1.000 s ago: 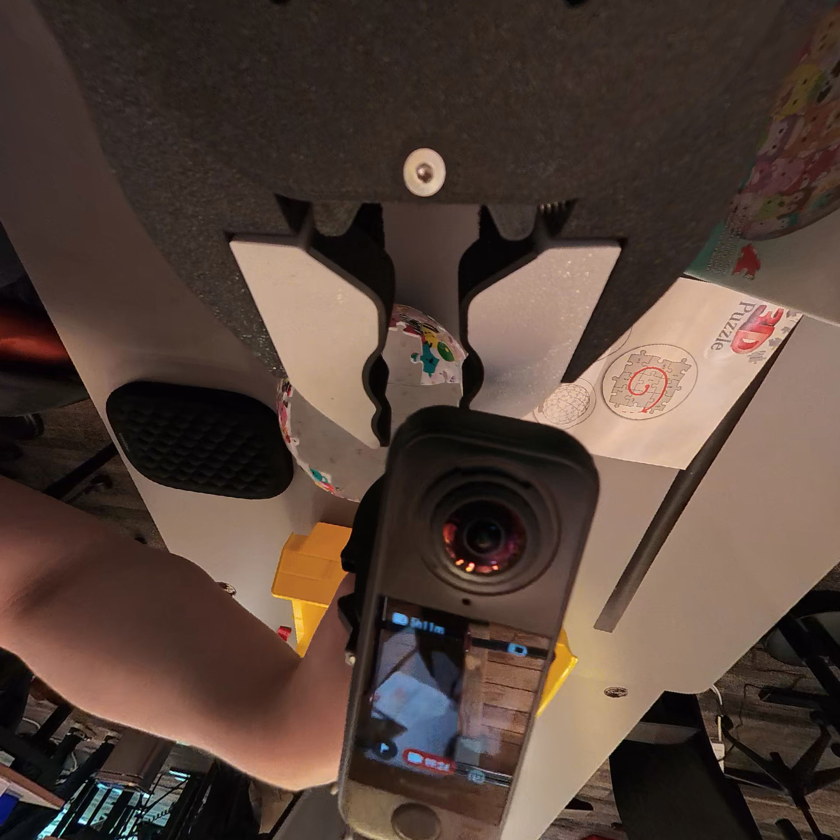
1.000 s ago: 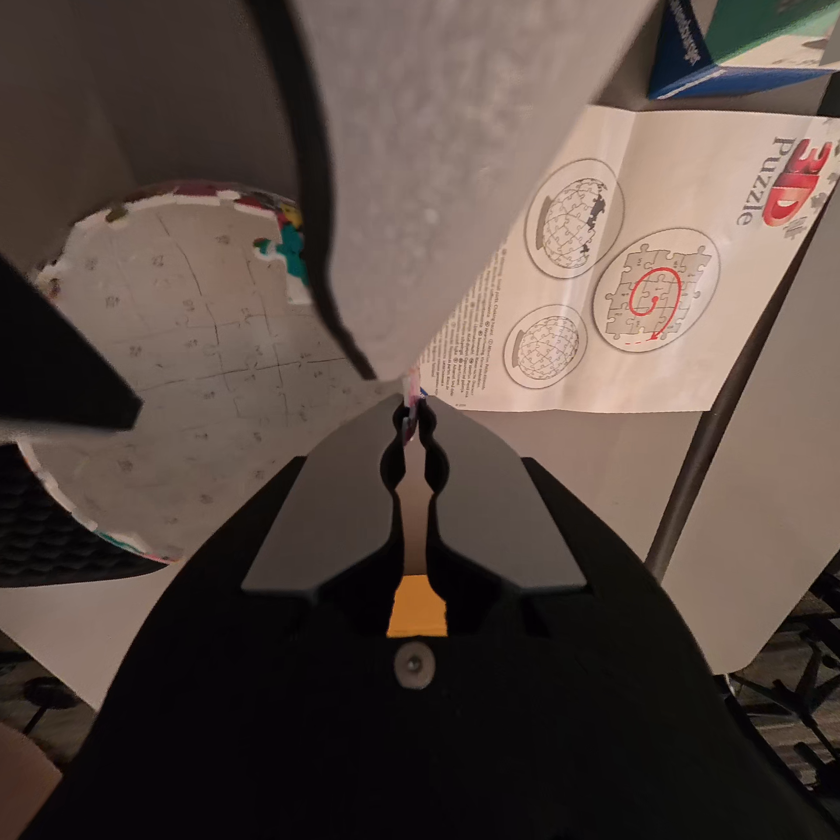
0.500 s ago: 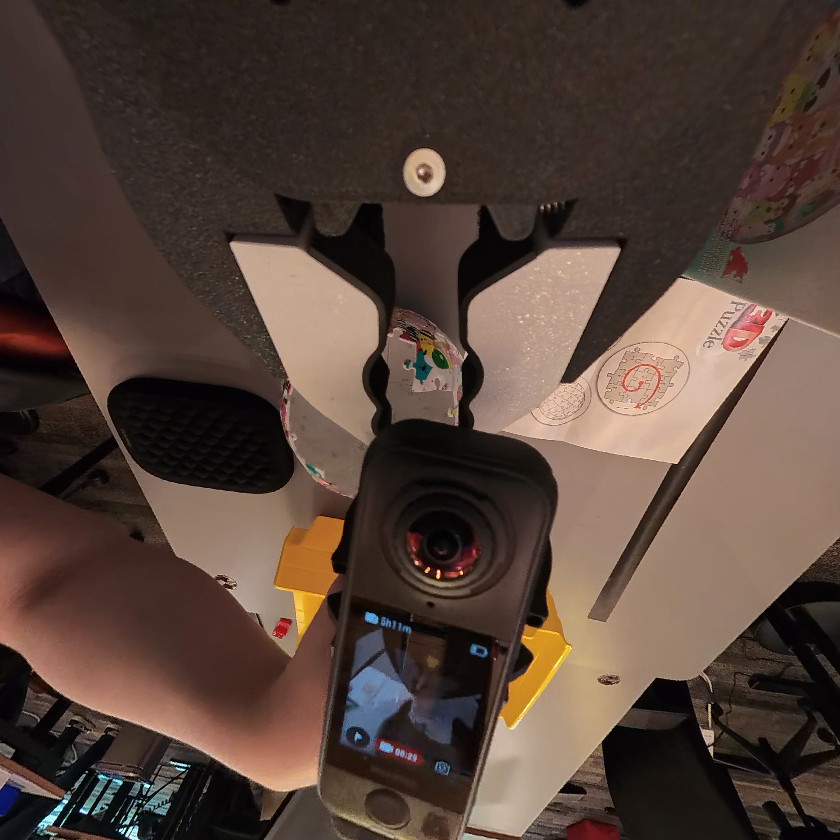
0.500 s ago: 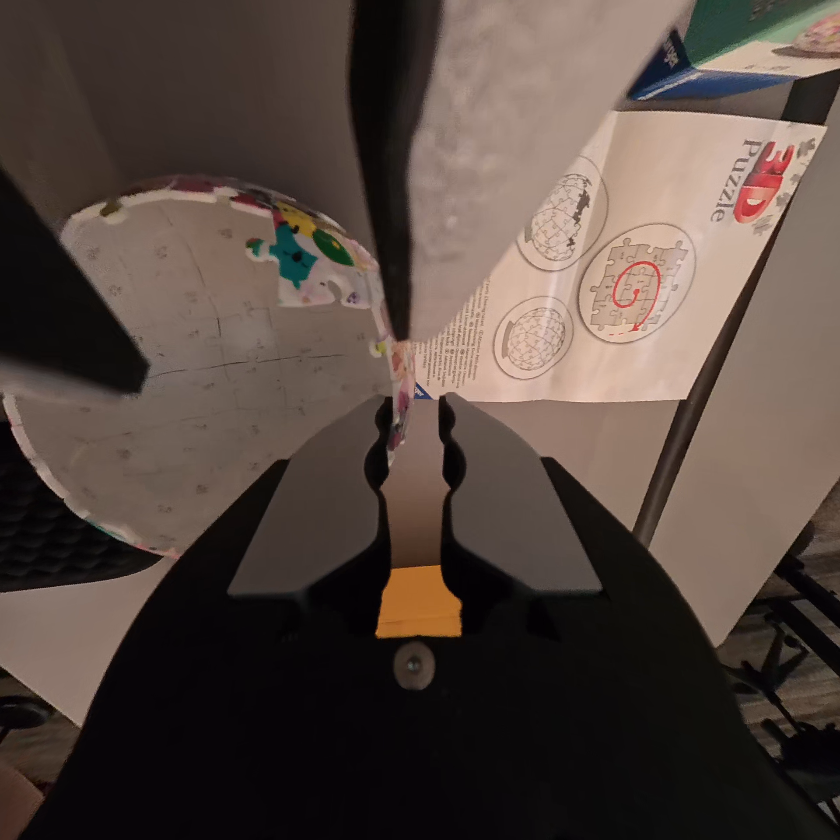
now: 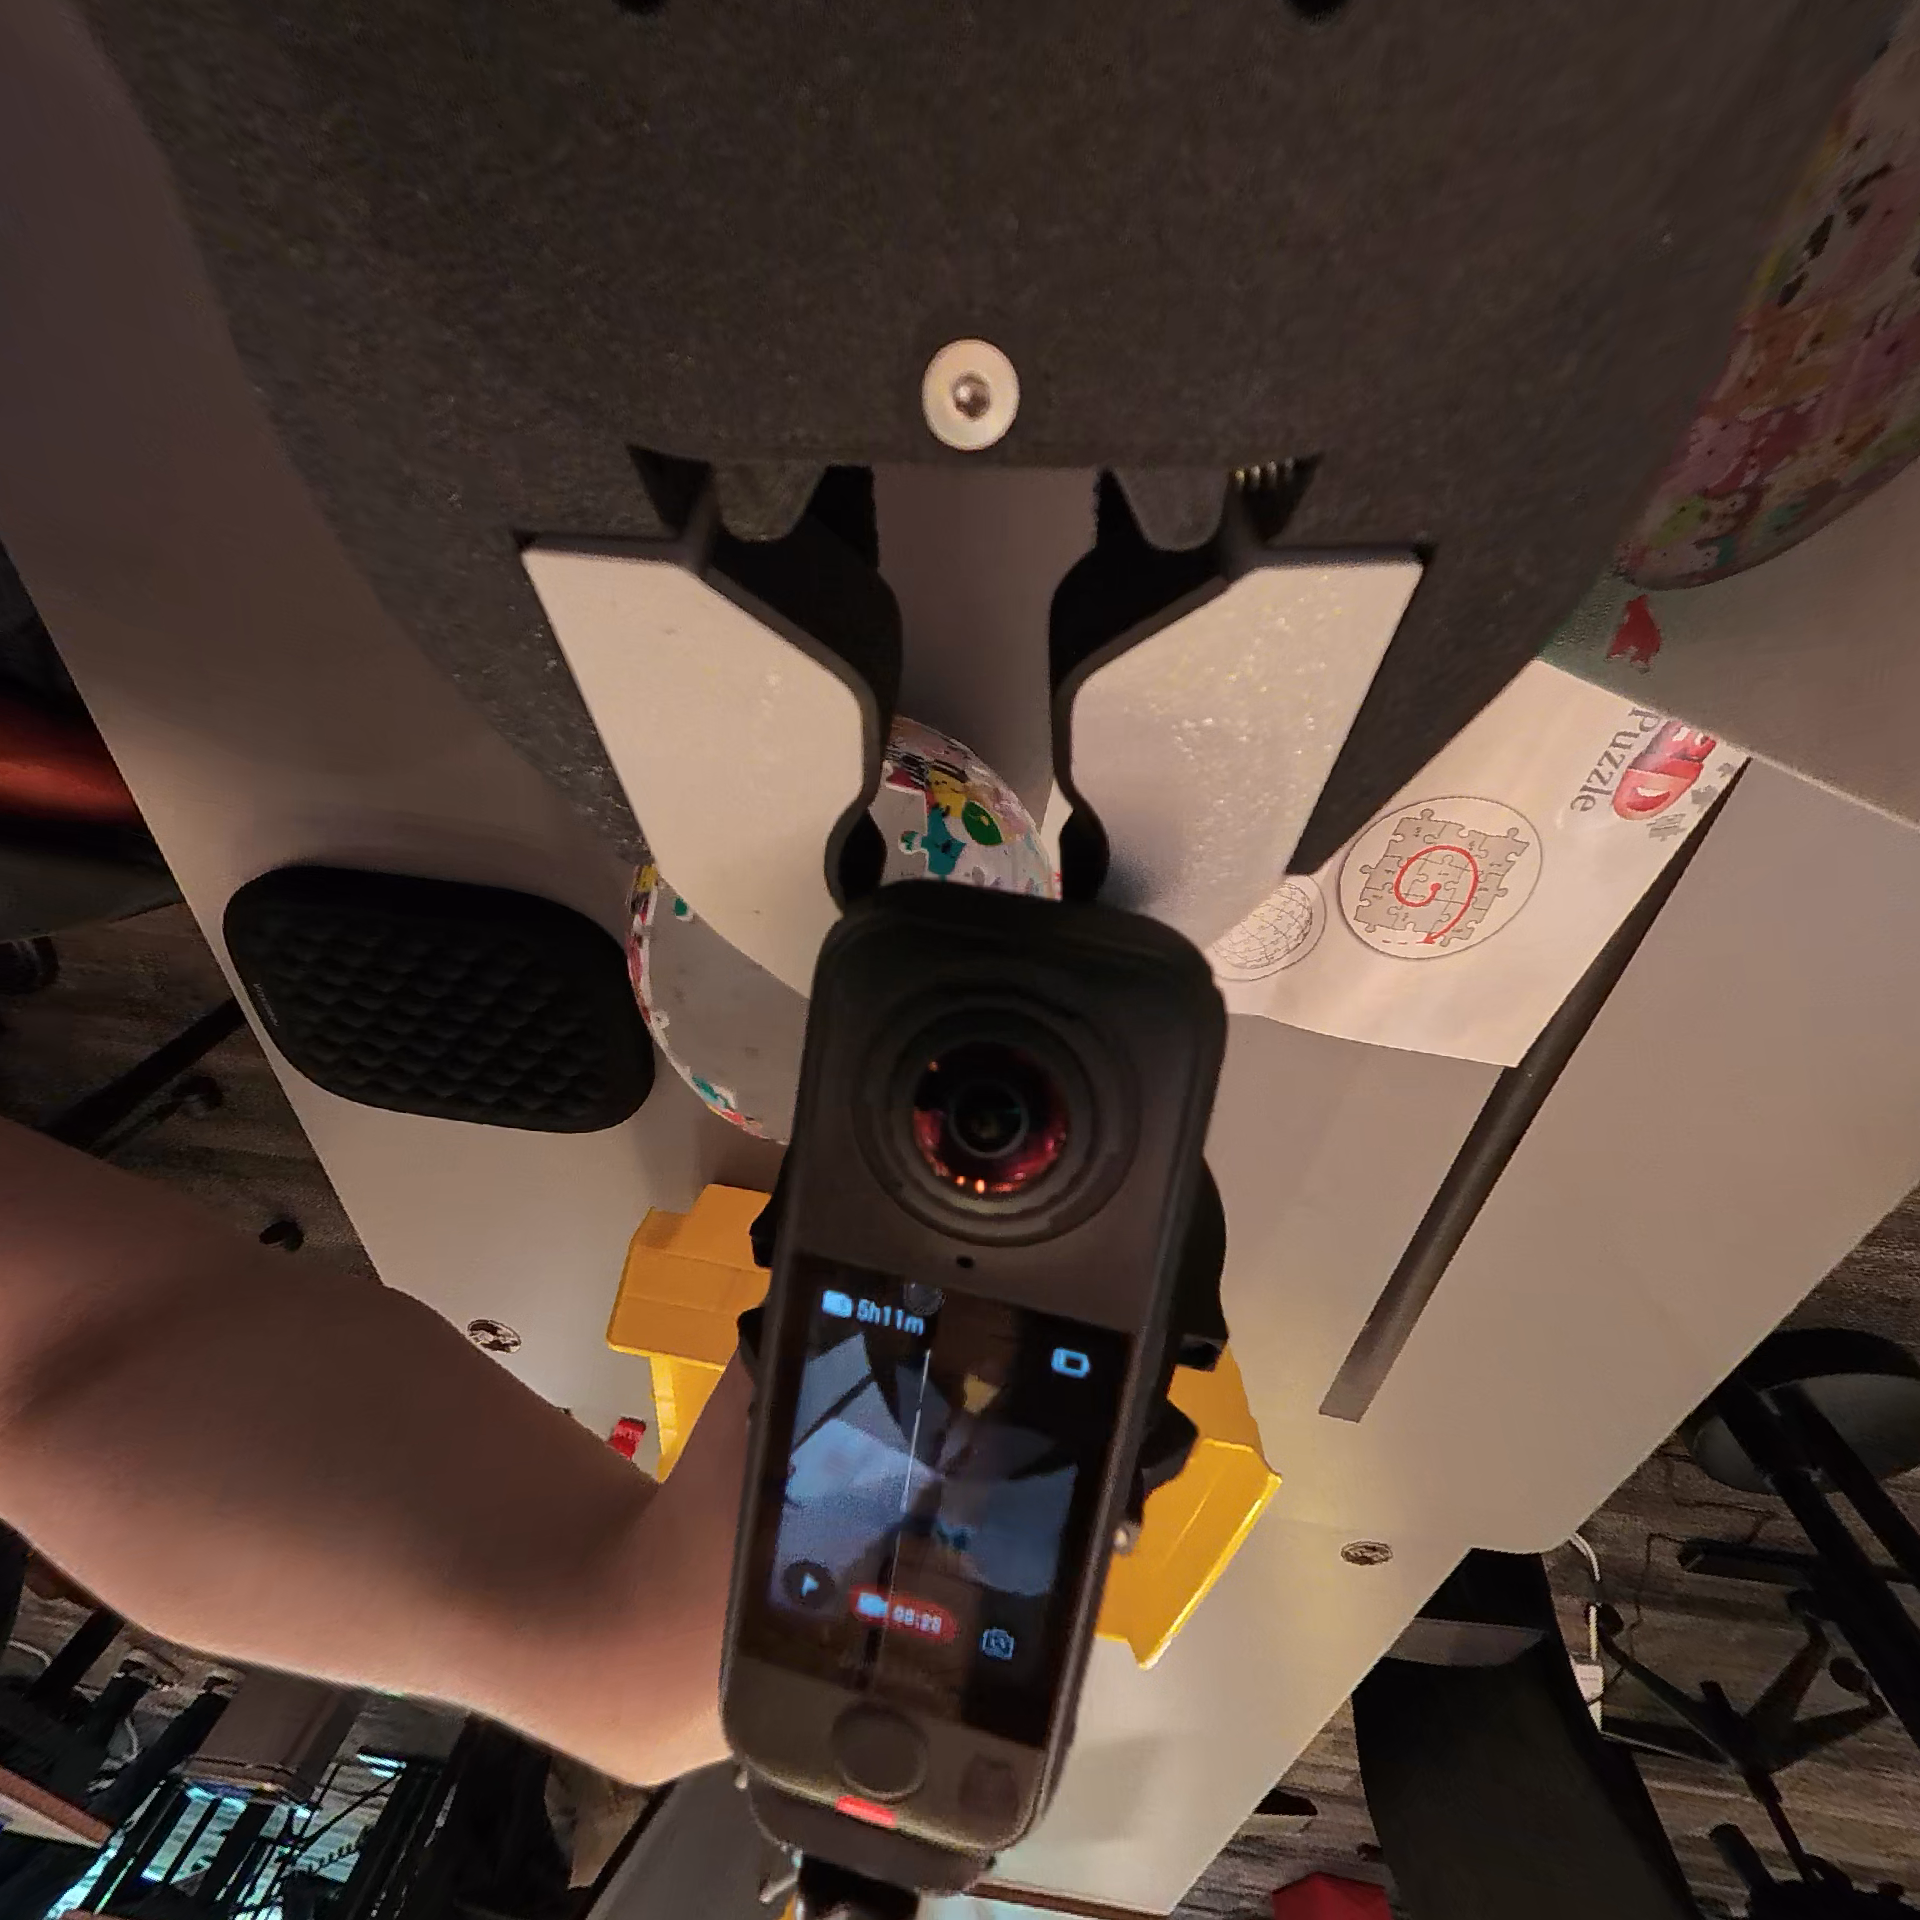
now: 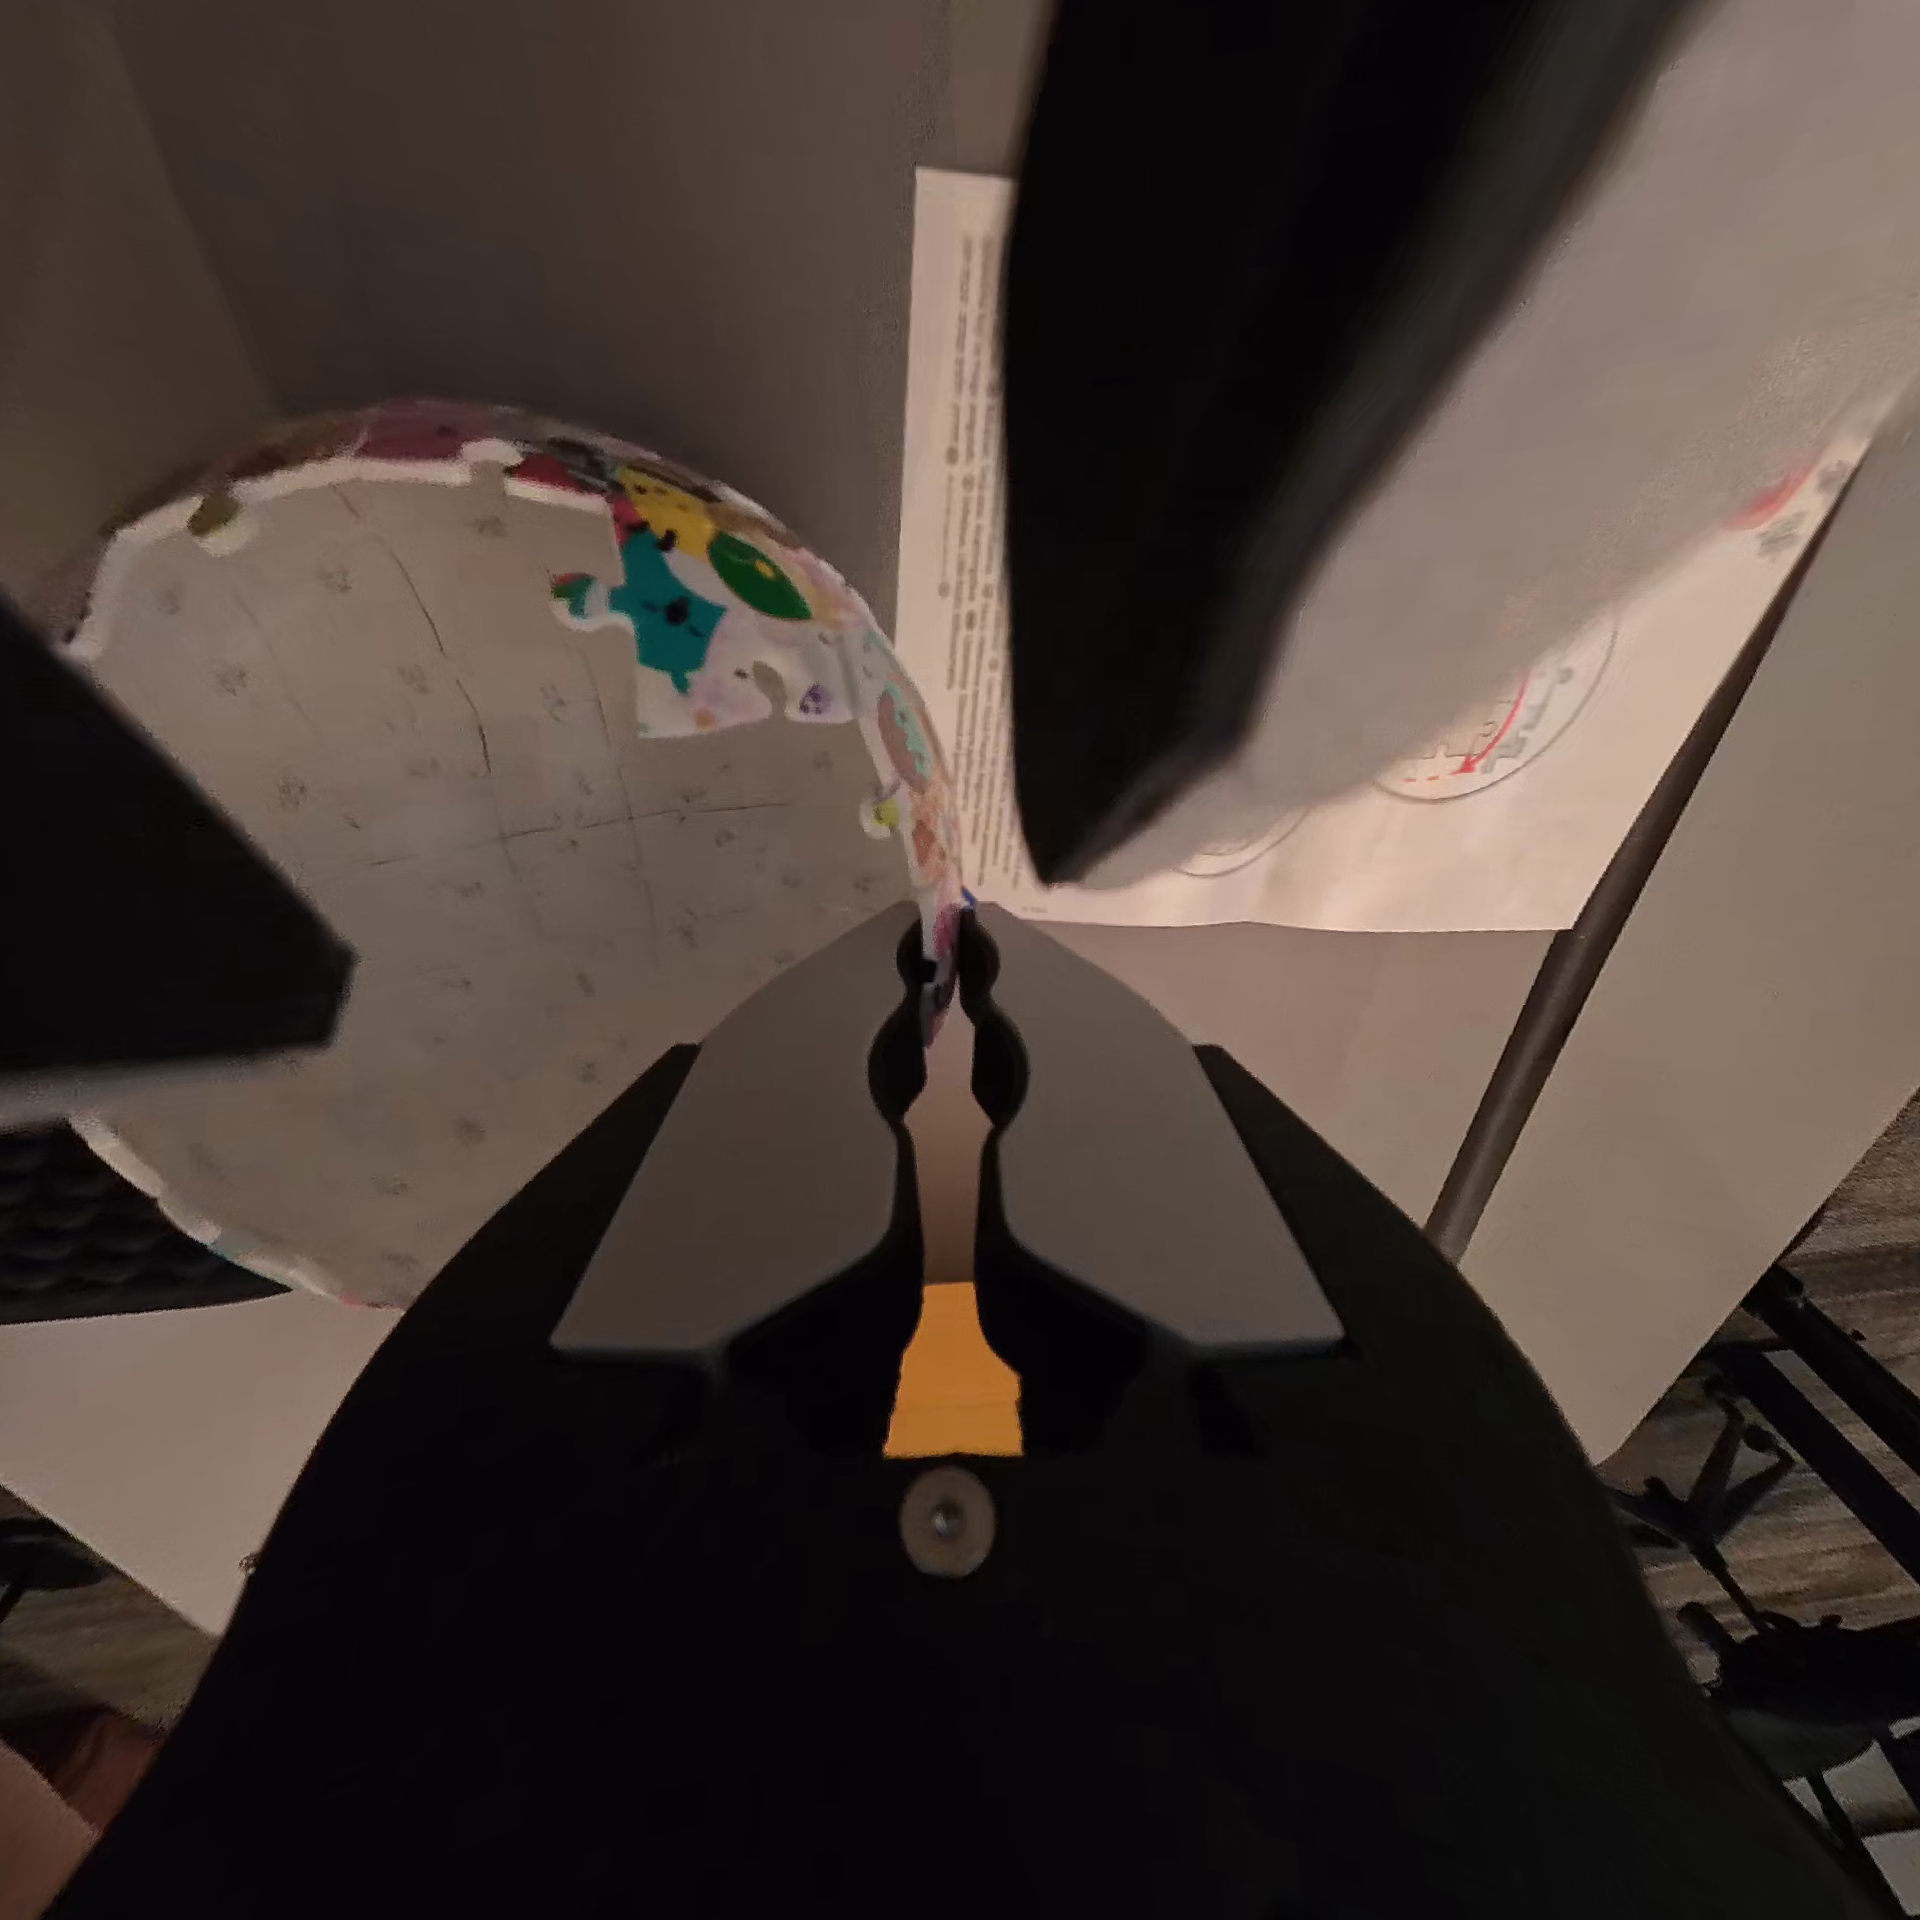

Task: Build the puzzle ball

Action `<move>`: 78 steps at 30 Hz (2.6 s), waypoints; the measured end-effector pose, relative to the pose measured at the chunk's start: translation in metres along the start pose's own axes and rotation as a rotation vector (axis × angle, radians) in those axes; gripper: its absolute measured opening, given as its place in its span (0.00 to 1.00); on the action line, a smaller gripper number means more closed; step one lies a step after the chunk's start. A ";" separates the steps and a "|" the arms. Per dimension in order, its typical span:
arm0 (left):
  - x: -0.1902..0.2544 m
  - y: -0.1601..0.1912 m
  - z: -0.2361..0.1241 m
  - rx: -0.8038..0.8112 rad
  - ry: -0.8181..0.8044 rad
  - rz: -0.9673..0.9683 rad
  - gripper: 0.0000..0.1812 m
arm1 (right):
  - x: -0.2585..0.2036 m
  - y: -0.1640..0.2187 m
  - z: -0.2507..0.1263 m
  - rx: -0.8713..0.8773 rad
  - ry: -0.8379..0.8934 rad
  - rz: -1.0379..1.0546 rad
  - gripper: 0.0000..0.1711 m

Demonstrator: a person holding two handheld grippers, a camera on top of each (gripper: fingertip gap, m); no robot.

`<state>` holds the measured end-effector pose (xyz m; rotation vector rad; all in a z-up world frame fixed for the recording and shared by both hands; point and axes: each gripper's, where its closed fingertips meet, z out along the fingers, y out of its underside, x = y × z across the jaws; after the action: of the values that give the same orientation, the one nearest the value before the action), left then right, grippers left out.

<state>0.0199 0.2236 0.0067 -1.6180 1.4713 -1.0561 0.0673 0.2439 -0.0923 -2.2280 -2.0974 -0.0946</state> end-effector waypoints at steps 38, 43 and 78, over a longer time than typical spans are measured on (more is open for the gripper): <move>-0.006 0.011 0.001 -0.128 -0.176 0.218 0.18 | 0.020 0.004 -0.119 0.840 0.528 0.181 0.15; -0.007 0.019 0.010 -0.178 -0.204 0.241 0.18 | 0.032 0.021 -0.122 0.760 0.650 0.281 0.15; -0.031 -0.067 -0.141 0.169 -1.226 0.290 0.65 | 0.042 -0.003 -0.198 0.697 1.257 0.721 0.46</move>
<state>-0.0803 0.2653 0.1234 -1.4011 0.6868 0.0709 0.0686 0.2658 0.1086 -1.5807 -0.5161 -0.4632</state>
